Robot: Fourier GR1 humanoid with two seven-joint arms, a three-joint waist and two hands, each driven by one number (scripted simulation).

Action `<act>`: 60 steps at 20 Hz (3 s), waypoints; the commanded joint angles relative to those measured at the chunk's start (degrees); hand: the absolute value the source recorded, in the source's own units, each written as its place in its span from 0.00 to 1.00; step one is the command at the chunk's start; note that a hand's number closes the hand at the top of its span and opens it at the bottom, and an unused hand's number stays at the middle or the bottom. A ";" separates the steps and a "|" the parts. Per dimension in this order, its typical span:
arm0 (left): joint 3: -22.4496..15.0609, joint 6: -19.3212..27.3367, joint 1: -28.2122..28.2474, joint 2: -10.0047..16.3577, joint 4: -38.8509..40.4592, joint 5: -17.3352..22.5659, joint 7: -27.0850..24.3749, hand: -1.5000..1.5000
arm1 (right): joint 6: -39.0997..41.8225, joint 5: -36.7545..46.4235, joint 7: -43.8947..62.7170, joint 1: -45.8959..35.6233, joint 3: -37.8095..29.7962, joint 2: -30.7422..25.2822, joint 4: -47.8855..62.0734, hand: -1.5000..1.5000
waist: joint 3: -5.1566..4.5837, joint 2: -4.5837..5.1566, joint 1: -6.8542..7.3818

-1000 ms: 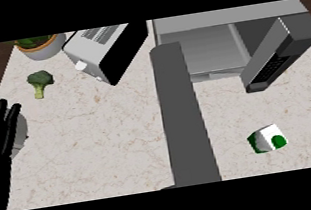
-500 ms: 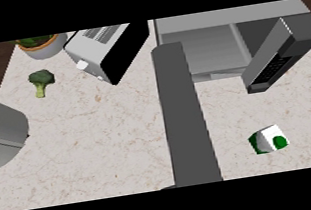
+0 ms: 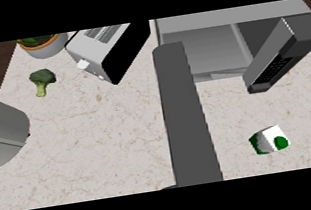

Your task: Pick up the milk, place it into the microwave and close the microwave

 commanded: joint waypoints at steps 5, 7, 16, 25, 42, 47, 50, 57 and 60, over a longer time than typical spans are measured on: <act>3.09 -4.02 3.47 -1.64 -1.01 3.34 -1.02 0.00 | -2.93 3.38 -10.10 -3.00 -4.85 0.70 18.22 0.00 | 0.01 0.05 -0.01; 3.74 -2.28 4.01 -1.24 -5.43 5.41 2.66 0.00 | -2.01 3.70 -9.85 -2.74 -5.44 -0.77 18.64 0.00 | 0.01 0.02 -0.10; 8.98 -9.57 7.33 -0.81 -0.93 9.24 -1.03 0.00 | -2.63 7.10 -28.20 -8.65 -9.75 -4.12 46.97 0.00 | 0.04 0.03 0.35; 9.87 -10.09 9.31 -2.72 -4.46 10.86 1.65 0.00 | -9.21 12.21 -41.88 -21.23 -11.31 -6.19 73.32 0.00 | 0.10 0.11 0.52; 14.01 -12.83 10.67 -0.19 -3.34 18.54 3.43 0.00 | -1.16 8.53 -53.08 -32.16 -14.66 -8.32 94.66 1.00 | 0.25 0.23 1.07; 13.48 -13.22 10.27 -0.57 -3.27 17.86 3.58 0.00 | -2.14 10.76 -53.03 -36.17 -12.72 -9.26 96.86 1.00 | 0.23 0.34 1.17; 14.73 -13.63 11.79 -0.01 -4.19 20.06 4.13 0.00 | -4.31 10.59 -55.74 -36.36 -12.68 -7.78 95.67 1.00 | 0.16 0.18 0.89; 13.61 -15.02 8.41 -1.08 0.19 16.18 2.52 0.00 | -4.73 9.36 -56.17 -42.08 -13.21 -3.04 99.23 1.00 | 0.20 0.49 1.06; 14.63 -10.70 8.17 1.78 -3.96 20.50 6.22 0.00 | -5.61 9.69 -55.22 -44.96 -13.31 -3.65 100.77 1.00 | 0.22 0.52 1.06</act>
